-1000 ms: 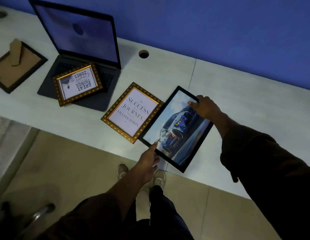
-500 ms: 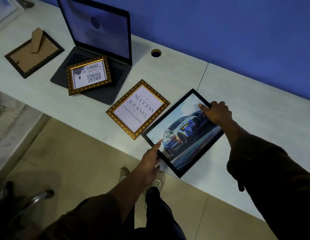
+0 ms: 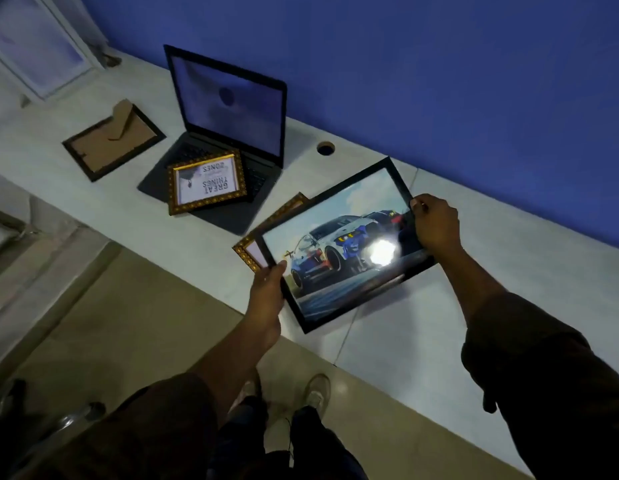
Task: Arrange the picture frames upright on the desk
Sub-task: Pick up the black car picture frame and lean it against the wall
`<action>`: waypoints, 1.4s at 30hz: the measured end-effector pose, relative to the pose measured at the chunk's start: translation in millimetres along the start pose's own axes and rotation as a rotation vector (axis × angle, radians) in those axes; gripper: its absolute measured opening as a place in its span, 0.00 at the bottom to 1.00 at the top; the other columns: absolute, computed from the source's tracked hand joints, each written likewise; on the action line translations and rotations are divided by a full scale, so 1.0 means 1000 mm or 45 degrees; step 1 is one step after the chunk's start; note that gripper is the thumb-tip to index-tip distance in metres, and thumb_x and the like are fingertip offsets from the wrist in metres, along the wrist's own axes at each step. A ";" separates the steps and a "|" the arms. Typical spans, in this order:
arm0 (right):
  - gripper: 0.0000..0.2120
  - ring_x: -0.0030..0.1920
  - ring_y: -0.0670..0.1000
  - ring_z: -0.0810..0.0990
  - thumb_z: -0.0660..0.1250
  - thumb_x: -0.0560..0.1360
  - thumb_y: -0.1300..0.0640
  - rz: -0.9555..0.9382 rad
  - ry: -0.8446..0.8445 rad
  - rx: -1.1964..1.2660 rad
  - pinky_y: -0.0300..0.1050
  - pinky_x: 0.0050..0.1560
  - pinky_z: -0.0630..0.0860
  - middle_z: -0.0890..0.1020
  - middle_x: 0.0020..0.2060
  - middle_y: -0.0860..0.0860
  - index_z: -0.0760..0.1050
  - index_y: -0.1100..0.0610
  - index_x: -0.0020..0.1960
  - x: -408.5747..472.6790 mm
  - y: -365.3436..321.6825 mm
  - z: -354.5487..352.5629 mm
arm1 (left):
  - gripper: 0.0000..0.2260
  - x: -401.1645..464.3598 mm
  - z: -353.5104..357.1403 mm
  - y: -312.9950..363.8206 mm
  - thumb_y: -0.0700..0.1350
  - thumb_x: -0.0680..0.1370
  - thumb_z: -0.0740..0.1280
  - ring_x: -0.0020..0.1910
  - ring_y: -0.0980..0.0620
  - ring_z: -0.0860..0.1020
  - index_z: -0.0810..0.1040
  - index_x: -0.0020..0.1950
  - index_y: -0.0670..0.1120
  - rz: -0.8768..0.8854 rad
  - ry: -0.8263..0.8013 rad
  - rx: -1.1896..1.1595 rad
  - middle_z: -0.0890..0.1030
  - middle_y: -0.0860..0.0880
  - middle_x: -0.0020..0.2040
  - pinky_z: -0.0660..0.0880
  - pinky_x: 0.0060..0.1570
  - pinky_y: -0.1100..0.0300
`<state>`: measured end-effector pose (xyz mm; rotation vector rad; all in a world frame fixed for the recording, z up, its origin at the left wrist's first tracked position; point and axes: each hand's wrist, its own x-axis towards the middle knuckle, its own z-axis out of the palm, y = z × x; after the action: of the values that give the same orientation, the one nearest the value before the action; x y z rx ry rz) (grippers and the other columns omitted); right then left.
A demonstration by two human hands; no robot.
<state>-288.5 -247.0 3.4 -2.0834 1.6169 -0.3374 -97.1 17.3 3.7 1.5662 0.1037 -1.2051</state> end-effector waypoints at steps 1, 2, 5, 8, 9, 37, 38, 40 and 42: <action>0.16 0.52 0.64 0.81 0.55 0.83 0.53 -0.022 -0.002 0.006 0.52 0.54 0.76 0.84 0.53 0.61 0.79 0.59 0.56 0.002 -0.013 0.001 | 0.15 0.002 -0.007 0.013 0.51 0.82 0.64 0.52 0.57 0.78 0.74 0.68 0.47 0.049 0.030 -0.005 0.81 0.50 0.59 0.72 0.49 0.58; 0.16 0.52 0.64 0.81 0.55 0.83 0.53 -0.041 -0.013 0.013 0.53 0.54 0.76 0.84 0.53 0.61 0.79 0.59 0.56 0.003 -0.027 0.002 | 0.19 0.006 -0.018 0.026 0.52 0.82 0.65 0.53 0.56 0.78 0.73 0.71 0.47 0.094 0.058 0.011 0.80 0.50 0.61 0.72 0.51 0.58; 0.16 0.51 0.63 0.81 0.55 0.83 0.52 -0.123 -0.034 0.056 0.52 0.51 0.77 0.84 0.51 0.60 0.80 0.58 0.55 0.005 -0.079 0.007 | 0.28 0.015 -0.054 0.072 0.58 0.77 0.68 0.64 0.49 0.76 0.70 0.75 0.50 0.204 0.142 0.037 0.77 0.48 0.69 0.72 0.62 0.53; 0.17 0.48 0.61 0.81 0.54 0.83 0.51 -0.212 -0.066 0.074 0.48 0.46 0.74 0.85 0.48 0.59 0.80 0.57 0.51 0.005 -0.135 0.020 | 0.24 0.022 -0.097 0.117 0.55 0.79 0.67 0.63 0.48 0.78 0.72 0.73 0.49 0.315 0.170 -0.003 0.80 0.48 0.66 0.73 0.47 0.59; 0.17 0.47 0.61 0.81 0.55 0.83 0.50 -0.229 -0.072 0.085 0.50 0.46 0.75 0.84 0.46 0.58 0.79 0.56 0.49 0.005 -0.148 0.021 | 0.22 0.023 -0.106 0.131 0.54 0.80 0.66 0.61 0.48 0.79 0.73 0.72 0.48 0.356 0.172 0.011 0.80 0.48 0.65 0.73 0.44 0.61; 0.09 0.43 0.54 0.86 0.66 0.80 0.54 -0.512 -0.052 0.357 0.54 0.51 0.81 0.86 0.43 0.56 0.78 0.59 0.56 0.057 -0.608 0.134 | 0.12 0.129 -0.435 0.521 0.51 0.83 0.64 0.53 0.60 0.81 0.74 0.66 0.55 0.937 0.103 0.157 0.83 0.55 0.57 0.75 0.46 0.66; 0.09 0.43 0.55 0.86 0.66 0.80 0.54 -0.517 -0.055 0.351 0.53 0.51 0.81 0.86 0.42 0.57 0.79 0.59 0.55 0.067 -0.614 0.134 | 0.13 0.133 -0.436 0.529 0.51 0.83 0.64 0.51 0.62 0.81 0.74 0.67 0.54 0.956 0.107 0.170 0.82 0.56 0.56 0.75 0.44 0.67; 0.07 0.43 0.56 0.86 0.67 0.79 0.56 -0.524 -0.074 0.380 0.54 0.52 0.82 0.85 0.40 0.58 0.79 0.60 0.53 0.093 -0.635 0.139 | 0.14 0.154 -0.438 0.552 0.50 0.83 0.64 0.52 0.61 0.81 0.74 0.69 0.52 0.985 0.100 0.180 0.83 0.55 0.57 0.76 0.46 0.66; 0.05 0.41 0.54 0.86 0.68 0.79 0.59 -0.533 -0.107 0.383 0.51 0.49 0.82 0.84 0.40 0.57 0.78 0.60 0.47 0.110 -0.648 0.140 | 0.16 0.169 -0.438 0.569 0.50 0.83 0.64 0.56 0.55 0.83 0.74 0.70 0.51 0.986 0.075 0.183 0.83 0.52 0.60 0.78 0.51 0.61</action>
<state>351.6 -199.6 203.2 -2.1487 0.9999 -0.5838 608.7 46.9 216.7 1.5440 -0.5202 -0.5601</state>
